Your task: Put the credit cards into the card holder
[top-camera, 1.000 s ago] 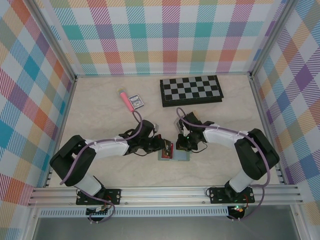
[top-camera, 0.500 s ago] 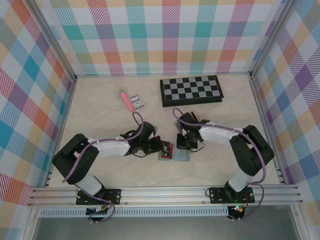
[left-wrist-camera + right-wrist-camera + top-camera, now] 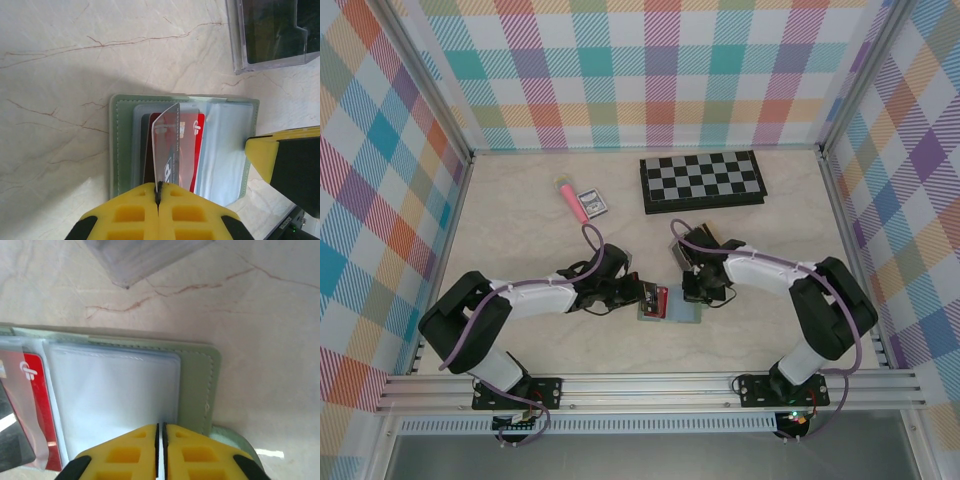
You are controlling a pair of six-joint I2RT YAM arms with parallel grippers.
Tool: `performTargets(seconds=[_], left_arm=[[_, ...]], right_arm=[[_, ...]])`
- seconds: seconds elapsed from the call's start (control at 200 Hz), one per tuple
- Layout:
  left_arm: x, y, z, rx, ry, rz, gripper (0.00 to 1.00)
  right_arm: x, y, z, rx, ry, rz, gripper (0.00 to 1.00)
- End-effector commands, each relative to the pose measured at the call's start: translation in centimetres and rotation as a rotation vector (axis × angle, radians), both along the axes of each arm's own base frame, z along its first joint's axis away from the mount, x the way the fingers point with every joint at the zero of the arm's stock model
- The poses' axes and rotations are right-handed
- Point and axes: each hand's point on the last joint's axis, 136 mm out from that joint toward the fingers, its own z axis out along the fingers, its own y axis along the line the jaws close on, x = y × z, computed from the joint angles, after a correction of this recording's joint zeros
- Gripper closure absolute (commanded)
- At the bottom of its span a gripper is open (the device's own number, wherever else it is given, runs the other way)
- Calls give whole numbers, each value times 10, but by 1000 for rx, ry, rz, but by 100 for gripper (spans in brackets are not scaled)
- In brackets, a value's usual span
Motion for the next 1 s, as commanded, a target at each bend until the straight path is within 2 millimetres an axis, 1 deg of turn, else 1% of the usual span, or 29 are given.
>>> performTargets(seconds=[0.0, 0.045, 0.085, 0.145, 0.2, 0.3, 0.385, 0.425, 0.5, 0.68, 0.77, 0.855, 0.995], left_arm=[[-6, -8, 14, -31, -19, -58, 100], [-5, -15, 25, -66, -42, -78, 100], [-4, -20, 33, -93, -58, -97, 100], [-5, -27, 39, -119, -70, -134, 100], [-6, -32, 40, -136, -69, -159, 100], [-4, -42, 36, -176, -58, -174, 100], [-1, -48, 29, -188, -42, -174, 100], [0, -50, 27, -192, -41, -174, 100], [2, -51, 22, -182, -35, -169, 100], [2, -44, 13, -144, -37, -154, 100], [1, -42, 11, -129, -36, -156, 100], [2, -42, 8, -127, -32, -154, 100], [3, -47, 5, -148, -24, -146, 100]], right_arm=[[-1, -5, 16, 2, -26, -7, 83], [1, -6, 22, 5, -46, -13, 82], [3, -10, 25, -7, -61, -32, 79], [3, -16, 26, -13, -72, -54, 74], [2, -23, 24, -14, -68, -77, 66], [-2, -27, 17, -1, -40, -91, 57], [-6, -24, 13, 11, -13, -73, 54], [-7, -22, 12, 22, -8, -66, 54], [-7, -19, 13, 41, -14, -63, 60], [-4, -12, 27, 88, -50, -41, 62], [-2, -3, 31, 135, -54, -9, 67], [-4, 0, 24, 136, -28, -10, 73], [-8, -10, 2, 62, 25, -43, 79]])
